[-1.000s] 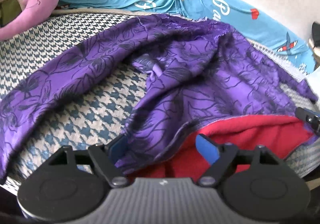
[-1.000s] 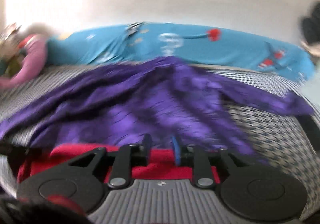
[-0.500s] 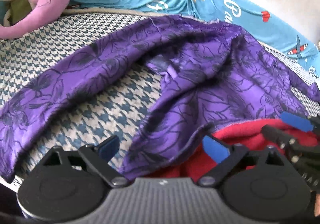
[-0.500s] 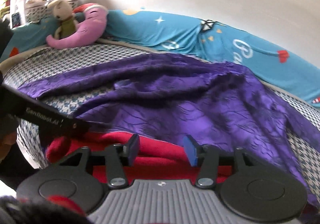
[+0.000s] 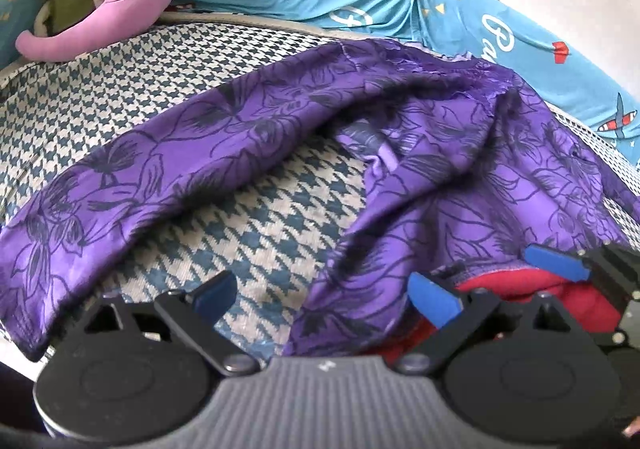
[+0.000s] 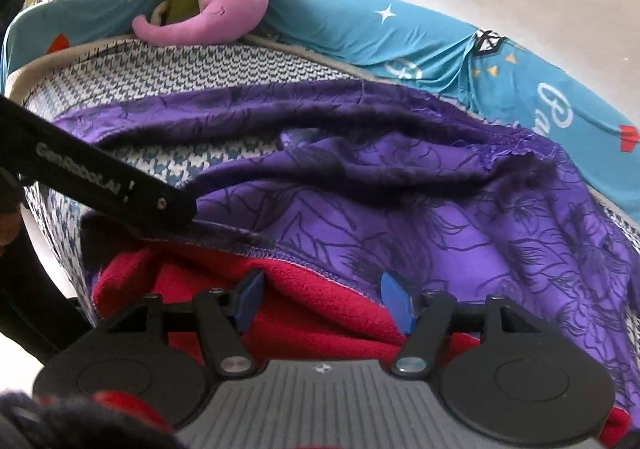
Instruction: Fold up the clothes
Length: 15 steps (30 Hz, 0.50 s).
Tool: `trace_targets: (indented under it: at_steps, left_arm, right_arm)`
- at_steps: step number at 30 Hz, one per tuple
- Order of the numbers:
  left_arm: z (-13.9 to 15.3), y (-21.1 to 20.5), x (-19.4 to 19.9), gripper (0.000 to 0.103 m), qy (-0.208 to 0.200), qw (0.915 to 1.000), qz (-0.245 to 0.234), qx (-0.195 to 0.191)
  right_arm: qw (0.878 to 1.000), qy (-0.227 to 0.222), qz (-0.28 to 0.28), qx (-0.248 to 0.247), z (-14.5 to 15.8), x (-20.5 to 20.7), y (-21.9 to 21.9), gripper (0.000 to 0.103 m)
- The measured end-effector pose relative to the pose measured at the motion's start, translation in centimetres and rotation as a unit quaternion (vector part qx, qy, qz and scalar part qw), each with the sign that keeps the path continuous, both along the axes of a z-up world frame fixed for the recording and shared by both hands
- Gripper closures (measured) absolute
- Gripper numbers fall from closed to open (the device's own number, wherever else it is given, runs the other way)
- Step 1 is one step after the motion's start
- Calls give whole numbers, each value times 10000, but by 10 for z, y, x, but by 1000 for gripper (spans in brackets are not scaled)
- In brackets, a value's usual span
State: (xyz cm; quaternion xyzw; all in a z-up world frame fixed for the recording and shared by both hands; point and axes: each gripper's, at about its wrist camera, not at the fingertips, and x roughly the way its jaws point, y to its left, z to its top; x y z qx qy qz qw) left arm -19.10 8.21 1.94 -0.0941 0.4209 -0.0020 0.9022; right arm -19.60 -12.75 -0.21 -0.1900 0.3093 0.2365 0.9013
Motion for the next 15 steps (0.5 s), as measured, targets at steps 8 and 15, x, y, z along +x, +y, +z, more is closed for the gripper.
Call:
trace_targets:
  at_steps: [8, 15]
  left_arm:
    - [0, 11, 0, 6, 4, 9994, 335, -8]
    - [-1, 24, 2, 4, 54, 9971, 747, -99]
  right_arm:
    - [9983, 232, 529, 40, 14, -33, -13, 95]
    - [9946, 405, 952, 98, 25, -59, -23, 87]
